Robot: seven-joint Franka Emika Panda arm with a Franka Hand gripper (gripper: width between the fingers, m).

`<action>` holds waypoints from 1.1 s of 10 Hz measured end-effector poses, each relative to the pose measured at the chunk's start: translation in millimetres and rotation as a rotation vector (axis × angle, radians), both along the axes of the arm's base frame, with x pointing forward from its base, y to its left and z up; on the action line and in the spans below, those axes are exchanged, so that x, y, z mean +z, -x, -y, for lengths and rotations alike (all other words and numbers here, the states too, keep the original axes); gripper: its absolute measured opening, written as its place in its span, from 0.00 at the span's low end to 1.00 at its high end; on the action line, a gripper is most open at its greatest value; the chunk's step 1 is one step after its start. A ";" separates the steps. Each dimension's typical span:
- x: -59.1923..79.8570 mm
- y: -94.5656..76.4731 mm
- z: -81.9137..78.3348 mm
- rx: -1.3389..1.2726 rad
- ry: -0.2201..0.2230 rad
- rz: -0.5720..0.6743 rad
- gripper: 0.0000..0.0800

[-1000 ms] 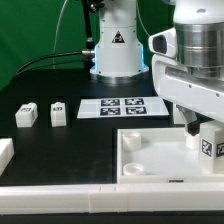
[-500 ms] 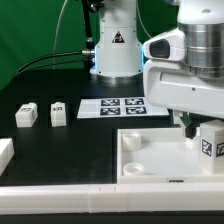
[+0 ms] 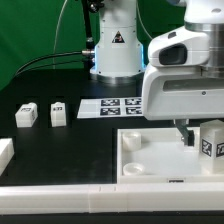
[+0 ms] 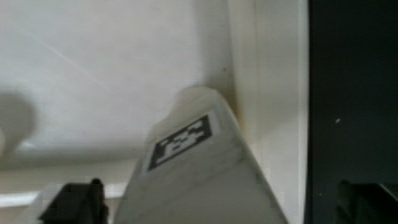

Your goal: Assemble one leg

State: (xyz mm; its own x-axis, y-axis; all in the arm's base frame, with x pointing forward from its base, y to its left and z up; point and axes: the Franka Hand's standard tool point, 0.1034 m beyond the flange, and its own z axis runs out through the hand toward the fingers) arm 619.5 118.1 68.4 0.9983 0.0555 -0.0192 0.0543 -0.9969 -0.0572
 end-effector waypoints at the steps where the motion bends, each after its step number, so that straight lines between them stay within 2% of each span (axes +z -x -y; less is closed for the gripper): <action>1: -0.3 -0.2 1.6 0.099 0.000 0.006 0.81; 3: -0.3 -0.6 2.9 0.226 -0.003 0.013 0.81; 6: -0.3 -0.6 2.9 0.217 -0.002 0.013 0.80; 8: -0.3 -0.6 2.9 0.217 -0.002 0.013 0.36; 11: -0.3 -0.5 2.9 0.217 -0.002 0.013 0.36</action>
Offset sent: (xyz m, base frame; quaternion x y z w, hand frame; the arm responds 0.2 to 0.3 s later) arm 0.0000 0.0000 0.0000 0.0000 0.0000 0.0000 1.0000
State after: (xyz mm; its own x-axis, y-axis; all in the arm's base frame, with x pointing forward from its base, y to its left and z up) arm 620.0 115.2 68.1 0.9631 0.2690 -0.0063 0.2682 -0.9616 -0.0575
